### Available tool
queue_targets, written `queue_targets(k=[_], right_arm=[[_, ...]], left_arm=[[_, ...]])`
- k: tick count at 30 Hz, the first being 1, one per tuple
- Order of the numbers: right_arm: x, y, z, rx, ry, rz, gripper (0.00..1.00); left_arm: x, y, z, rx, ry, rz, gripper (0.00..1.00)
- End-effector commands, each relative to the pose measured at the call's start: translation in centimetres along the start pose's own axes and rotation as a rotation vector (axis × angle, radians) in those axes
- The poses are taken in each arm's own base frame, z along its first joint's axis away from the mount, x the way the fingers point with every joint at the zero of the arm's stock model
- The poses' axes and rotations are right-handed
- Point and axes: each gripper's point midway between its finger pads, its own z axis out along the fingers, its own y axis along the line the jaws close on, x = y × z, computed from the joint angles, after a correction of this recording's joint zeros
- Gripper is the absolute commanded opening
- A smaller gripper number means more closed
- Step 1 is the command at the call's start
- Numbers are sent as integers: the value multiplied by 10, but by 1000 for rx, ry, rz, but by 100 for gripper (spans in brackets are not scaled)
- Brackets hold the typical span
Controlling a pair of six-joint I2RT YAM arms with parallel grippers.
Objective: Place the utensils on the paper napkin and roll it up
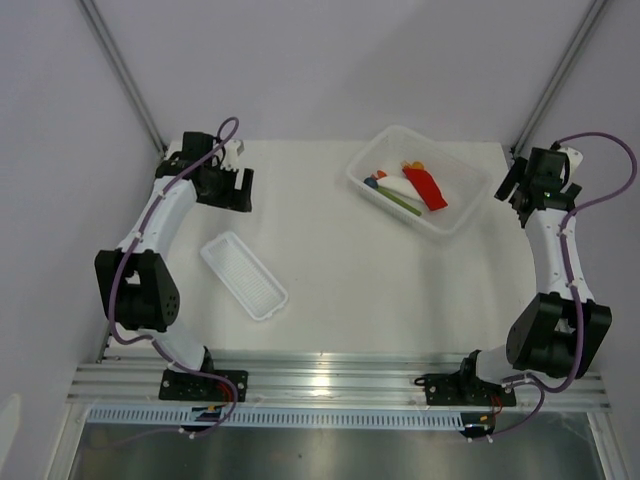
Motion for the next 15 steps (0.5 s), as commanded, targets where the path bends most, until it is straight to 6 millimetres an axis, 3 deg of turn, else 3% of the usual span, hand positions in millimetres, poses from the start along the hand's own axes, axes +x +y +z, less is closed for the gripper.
queue_targets(k=[1,9,15], right_arm=[[2,-11,-9,39,-58,61,99],[25,-16,-15,17,-82,117,99],[22,-18,-22,11,-101,125,99]], left_arm=[[-2,13,-12,-81,-59,-37,90],[20,14,-12,-92,-37,-48,90],[19,11,-14,-82,-46,-48,90]])
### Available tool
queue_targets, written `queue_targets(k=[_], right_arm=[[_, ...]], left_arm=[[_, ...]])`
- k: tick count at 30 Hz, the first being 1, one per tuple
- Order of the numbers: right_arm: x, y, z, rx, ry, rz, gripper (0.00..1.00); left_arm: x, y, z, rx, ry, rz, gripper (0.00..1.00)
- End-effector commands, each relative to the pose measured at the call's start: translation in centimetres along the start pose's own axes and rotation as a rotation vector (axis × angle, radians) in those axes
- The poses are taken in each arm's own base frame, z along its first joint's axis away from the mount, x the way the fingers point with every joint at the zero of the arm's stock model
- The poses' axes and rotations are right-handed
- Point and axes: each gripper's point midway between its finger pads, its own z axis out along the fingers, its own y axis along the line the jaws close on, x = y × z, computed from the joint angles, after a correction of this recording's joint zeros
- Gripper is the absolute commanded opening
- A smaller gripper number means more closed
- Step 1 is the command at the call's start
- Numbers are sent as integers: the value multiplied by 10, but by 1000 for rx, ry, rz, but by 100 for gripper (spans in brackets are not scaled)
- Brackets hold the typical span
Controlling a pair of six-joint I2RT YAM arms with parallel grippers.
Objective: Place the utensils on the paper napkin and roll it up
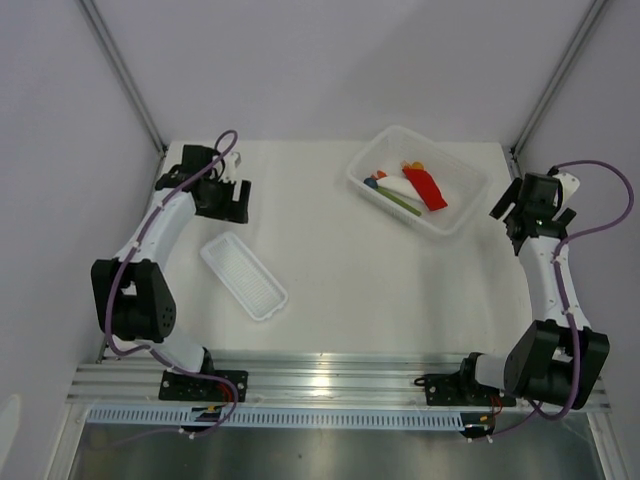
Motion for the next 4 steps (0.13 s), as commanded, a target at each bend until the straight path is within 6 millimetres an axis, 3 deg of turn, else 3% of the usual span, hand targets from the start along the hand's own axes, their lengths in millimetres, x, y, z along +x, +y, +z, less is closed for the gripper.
queue_targets(k=[1,4], right_arm=[[-28,0,-14,-6,-109,64,100],[-38,3,-18,-44,-171,78,99]], left_arm=[[-15,2,-16,-16,-78,-20,90],[-17,0,-17,-7,-82,-21,90]])
